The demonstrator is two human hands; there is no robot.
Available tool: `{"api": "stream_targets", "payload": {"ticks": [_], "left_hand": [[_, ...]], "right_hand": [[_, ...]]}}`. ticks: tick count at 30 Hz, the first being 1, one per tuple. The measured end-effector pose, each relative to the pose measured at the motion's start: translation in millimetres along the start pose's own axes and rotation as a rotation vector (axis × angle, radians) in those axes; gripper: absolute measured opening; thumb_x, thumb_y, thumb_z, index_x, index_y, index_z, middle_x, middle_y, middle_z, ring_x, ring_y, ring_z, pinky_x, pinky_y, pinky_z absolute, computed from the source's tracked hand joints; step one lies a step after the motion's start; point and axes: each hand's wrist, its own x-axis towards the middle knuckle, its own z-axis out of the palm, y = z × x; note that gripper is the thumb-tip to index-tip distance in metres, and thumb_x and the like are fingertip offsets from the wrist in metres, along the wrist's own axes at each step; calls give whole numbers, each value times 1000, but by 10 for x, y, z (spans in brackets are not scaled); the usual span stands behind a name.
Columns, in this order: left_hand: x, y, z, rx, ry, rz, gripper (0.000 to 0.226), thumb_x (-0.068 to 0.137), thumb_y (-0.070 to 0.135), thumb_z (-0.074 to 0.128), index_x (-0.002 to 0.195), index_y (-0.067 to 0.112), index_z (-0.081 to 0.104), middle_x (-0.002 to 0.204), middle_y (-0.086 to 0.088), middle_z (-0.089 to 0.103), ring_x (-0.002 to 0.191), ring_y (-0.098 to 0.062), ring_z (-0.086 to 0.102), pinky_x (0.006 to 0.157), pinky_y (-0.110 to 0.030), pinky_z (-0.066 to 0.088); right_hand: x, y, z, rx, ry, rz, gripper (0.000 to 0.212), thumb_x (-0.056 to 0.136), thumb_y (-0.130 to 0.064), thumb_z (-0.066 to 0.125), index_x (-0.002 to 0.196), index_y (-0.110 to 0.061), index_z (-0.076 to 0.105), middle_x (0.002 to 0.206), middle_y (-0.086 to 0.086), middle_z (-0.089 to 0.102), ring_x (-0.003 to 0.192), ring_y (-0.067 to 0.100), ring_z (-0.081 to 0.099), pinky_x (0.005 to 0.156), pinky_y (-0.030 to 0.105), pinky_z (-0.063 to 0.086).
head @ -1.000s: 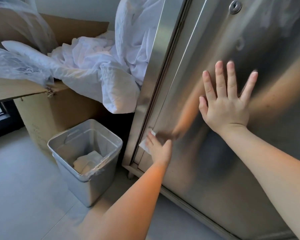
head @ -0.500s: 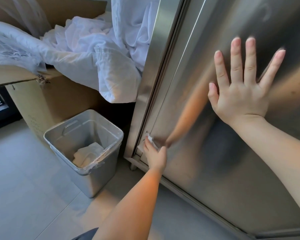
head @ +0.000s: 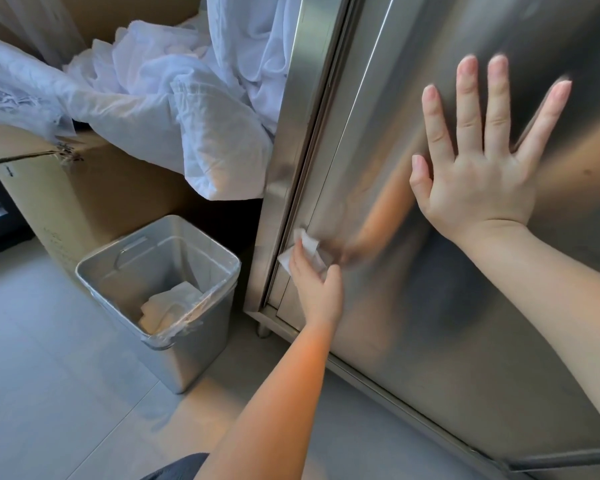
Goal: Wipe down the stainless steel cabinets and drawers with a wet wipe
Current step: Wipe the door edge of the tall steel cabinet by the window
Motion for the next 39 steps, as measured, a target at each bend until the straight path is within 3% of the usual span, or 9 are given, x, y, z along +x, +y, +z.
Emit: {"api": "stream_targets", "payload": {"ticks": [6, 10, 13, 16, 19, 23, 29, 34, 39], "left_hand": [[167, -777, -530, 147, -41, -444, 68, 88, 8, 49, 151, 27, 30, 150, -5, 35, 131, -22, 44, 92, -24, 35], [229, -674, -467, 129, -55, -478, 64, 88, 6, 53, 148, 11, 32, 147, -11, 42, 132, -27, 43, 106, -32, 37], [201, -244, -242, 182, 9, -346, 64, 82, 13, 55, 141, 2, 36, 141, -13, 37, 133, -32, 36, 110, -41, 32], [79, 337, 5, 206, 45, -42, 81, 65, 26, 47, 142, 3, 37, 127, -12, 40, 124, -30, 38, 110, -43, 30], [-15, 778, 180, 202, 19, 232, 91, 63, 22, 45, 152, 14, 27, 137, -9, 38, 129, -26, 33, 115, -43, 24], [-22, 1002, 235, 171, -75, 471, 90, 70, 17, 46, 155, 15, 18, 155, -5, 26, 144, -23, 20, 118, -51, 20], [-18, 975, 160, 198, -96, 553, 91, 70, 6, 46, 156, 15, 19, 161, 3, 21, 147, -14, 17, 120, -49, 17], [227, 1474, 276, 209, -161, 764, 86, 70, 7, 44, 153, 4, 23, 160, -8, 25, 150, -19, 14, 123, -39, 12], [226, 1515, 205, 334, -269, 873, 82, 78, 4, 51, 151, -5, 16, 161, -18, 10, 152, -30, 3, 122, -52, 10]], "right_hand": [[-18, 5, 45, 21, 22, -5, 61, 103, -35, 27, 157, -19, 2, 162, 17, 7, 147, 41, 10, 102, 80, 11], [-8, 21, 24, 35, 16, -7, 61, 103, -35, 26, 157, -19, 2, 162, 18, 7, 147, 42, 9, 102, 81, 13], [-13, 10, 26, 25, 26, -10, 61, 103, -35, 26, 157, -19, 2, 162, 17, 7, 148, 41, 8, 103, 80, 11], [-3, 8, 26, 13, 40, -2, 61, 103, -36, 27, 157, -19, 2, 162, 14, 3, 148, 34, -4, 103, 76, 6], [-1, 8, 39, -19, 58, 2, 63, 103, -37, 29, 157, -20, 3, 162, 11, -2, 147, 31, -10, 105, 71, -4], [-6, 15, 73, -75, 83, -11, 63, 102, -39, 30, 157, -20, 4, 163, 9, -5, 149, 30, -8, 108, 63, -19], [-1, 14, 105, -123, 109, -22, 63, 101, -40, 29, 157, -20, 7, 163, 10, -3, 150, 30, -4, 110, 61, -21], [1, 9, 111, -146, 123, -28, 62, 102, -40, 29, 157, -19, 9, 163, 11, -1, 150, 30, -2, 111, 62, -18], [-1, 11, 75, -149, 111, -13, 62, 102, -41, 27, 156, -18, 11, 163, 11, 2, 150, 30, 1, 113, 64, -11]]}}
